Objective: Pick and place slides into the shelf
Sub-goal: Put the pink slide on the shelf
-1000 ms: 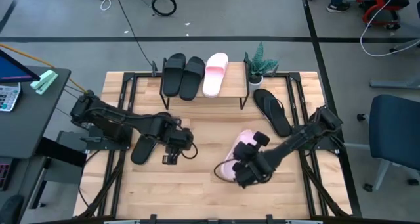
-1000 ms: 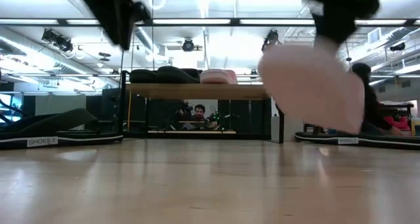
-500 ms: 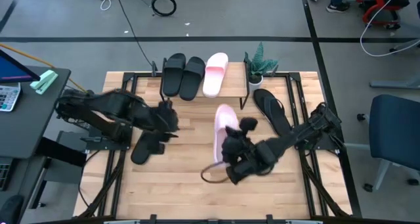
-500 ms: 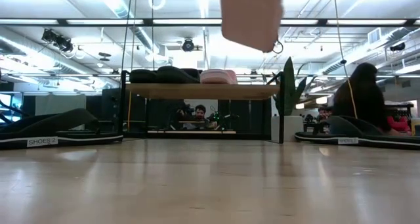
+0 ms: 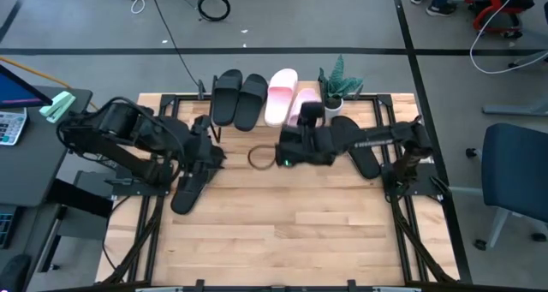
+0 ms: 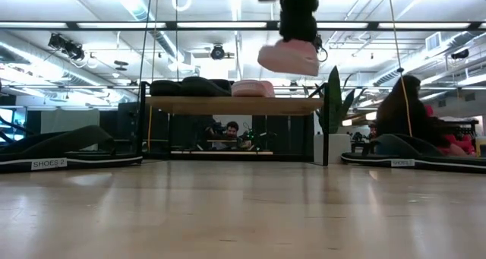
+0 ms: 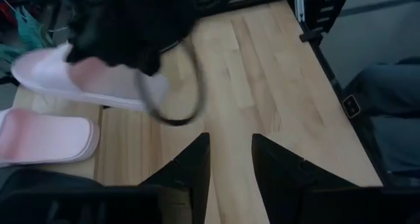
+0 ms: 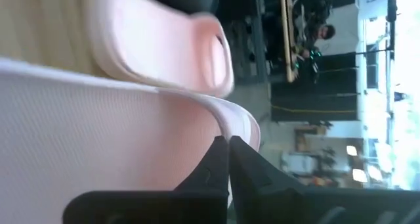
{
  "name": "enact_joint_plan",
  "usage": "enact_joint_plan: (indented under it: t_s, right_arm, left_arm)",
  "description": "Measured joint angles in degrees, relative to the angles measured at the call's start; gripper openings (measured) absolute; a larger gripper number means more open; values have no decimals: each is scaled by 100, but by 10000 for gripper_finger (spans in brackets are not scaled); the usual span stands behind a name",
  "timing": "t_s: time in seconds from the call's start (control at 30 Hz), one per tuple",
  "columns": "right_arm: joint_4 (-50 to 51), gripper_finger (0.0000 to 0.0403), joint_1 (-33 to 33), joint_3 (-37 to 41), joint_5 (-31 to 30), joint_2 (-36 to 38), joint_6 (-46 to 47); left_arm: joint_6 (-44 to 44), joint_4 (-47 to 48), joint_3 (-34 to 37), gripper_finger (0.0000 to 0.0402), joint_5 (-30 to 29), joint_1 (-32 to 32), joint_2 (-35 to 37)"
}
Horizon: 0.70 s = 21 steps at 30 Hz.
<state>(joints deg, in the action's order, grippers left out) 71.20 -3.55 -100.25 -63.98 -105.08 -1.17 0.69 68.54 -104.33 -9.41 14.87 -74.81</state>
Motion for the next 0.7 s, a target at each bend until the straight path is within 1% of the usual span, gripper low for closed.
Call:
enact_joint_plan:
  t_s: [0.13,0.27,0.5,0.6,0.67,0.7]
  right_arm:
    - [-5,0,585,0,131,0,-774]
    - [-9,0,1095,0,456,0,-1343]
    - [-425,0,1641,0,645,0,-2774]
    - [-588,0,1871,0,1029,0,-3439]
    - [-796,0,2017,0,1296,0,-3665]
    - [-897,0,2075,0,1331,0,-3712]
  left_arm:
    - [0,81,-2,124,0,-35,-11]
    - [2,236,0,130,-2,-35,-15]
    - [-2,342,2,132,-2,-35,-17]
    - [0,340,2,128,-2,-35,-17]
    - [-1,338,2,125,-2,-35,-17]
    - [-2,338,2,124,0,-35,-17]
